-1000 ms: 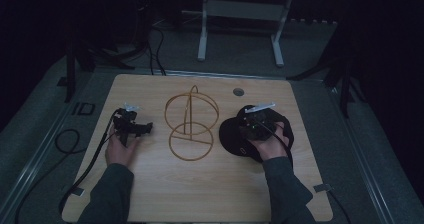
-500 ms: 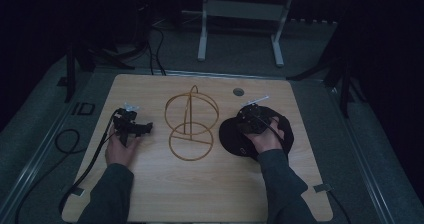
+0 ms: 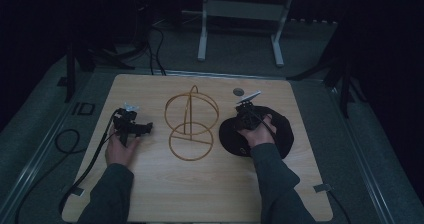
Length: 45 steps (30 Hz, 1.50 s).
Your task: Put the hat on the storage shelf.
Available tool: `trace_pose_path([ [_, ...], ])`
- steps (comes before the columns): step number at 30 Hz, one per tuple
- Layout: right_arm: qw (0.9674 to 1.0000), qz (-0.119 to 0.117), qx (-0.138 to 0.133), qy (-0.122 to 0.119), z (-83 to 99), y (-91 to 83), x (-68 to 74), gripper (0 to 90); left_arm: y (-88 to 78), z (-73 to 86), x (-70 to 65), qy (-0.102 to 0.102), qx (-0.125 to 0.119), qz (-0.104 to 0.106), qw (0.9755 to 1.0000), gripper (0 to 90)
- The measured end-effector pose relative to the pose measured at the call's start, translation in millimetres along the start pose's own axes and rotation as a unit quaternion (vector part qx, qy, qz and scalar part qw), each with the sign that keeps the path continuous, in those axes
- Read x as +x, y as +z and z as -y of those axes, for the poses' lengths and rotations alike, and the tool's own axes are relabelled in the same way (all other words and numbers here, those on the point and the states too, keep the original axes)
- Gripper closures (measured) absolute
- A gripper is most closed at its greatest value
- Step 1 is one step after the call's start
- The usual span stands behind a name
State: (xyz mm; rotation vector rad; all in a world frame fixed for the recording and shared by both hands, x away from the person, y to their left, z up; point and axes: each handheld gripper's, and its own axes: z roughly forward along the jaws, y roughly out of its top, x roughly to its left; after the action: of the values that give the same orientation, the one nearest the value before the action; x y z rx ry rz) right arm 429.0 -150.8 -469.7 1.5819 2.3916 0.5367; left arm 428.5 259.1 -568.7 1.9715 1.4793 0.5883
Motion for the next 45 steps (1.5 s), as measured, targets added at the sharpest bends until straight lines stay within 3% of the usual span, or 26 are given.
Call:
trace_pose_path([
  [4, 0.9997, -0.007, 0.017, 0.019, -3.9, 5.8, 0.8, 56.9, -0.1, 0.0, 0.1, 0.0, 0.0, 0.0, 1.0, 3.2],
  [12, 0.9982, 0.007, 0.052, 0.029, -7.3, 20.1, 1.7, 58.2, -0.1, 0.0, 0.1, 0.001, 0.001, 0.0, 1.0, 3.2],
  [17, 0.9965, -0.016, 0.069, 0.045, -8.3, 26.7, -4.2, 58.5, -0.1, 0.0, 0.1, 0.001, 0.001, 0.0, 1.0, 3.2],
  [20, 0.9962, -0.026, 0.074, 0.038, -9.7, 27.7, -7.0, 59.6, -0.1, 0.0, 0.1, 0.001, 0.001, 0.0, 1.0, 3.2],
  [26, 0.9945, -0.031, 0.087, 0.048, -14.8, 31.3, -10.5, 58.6, -0.1, 0.0, 0.1, 0.001, 0.001, 0.0, 1.0, 3.2],
  [32, 0.9875, -0.053, 0.118, 0.09, -23.7, 34.4, -14.6, 70.0, -0.1, 0.0, 0.1, 0.001, 0.001, 0.0, 1.0, 3.2],
  [36, 0.9856, -0.058, 0.123, 0.101, -25.9, 35.8, -14.9, 74.7, -0.1, 0.0, 0.1, 0.001, 0.001, 0.0, 1.0, 3.2],
  [42, 0.9864, -0.048, 0.132, 0.086, -30.1, 34.5, -11.4, 78.7, -0.1, 0.0, 0.1, 0.001, 0.001, 0.0, 1.0, 3.2],
  [45, 0.9875, -0.04, 0.142, 0.056, -32.8, 32.5, -8.6, 79.9, -0.1, -0.1, 0.1, 0.001, 0.001, 0.0, 1.0, 3.2],
])
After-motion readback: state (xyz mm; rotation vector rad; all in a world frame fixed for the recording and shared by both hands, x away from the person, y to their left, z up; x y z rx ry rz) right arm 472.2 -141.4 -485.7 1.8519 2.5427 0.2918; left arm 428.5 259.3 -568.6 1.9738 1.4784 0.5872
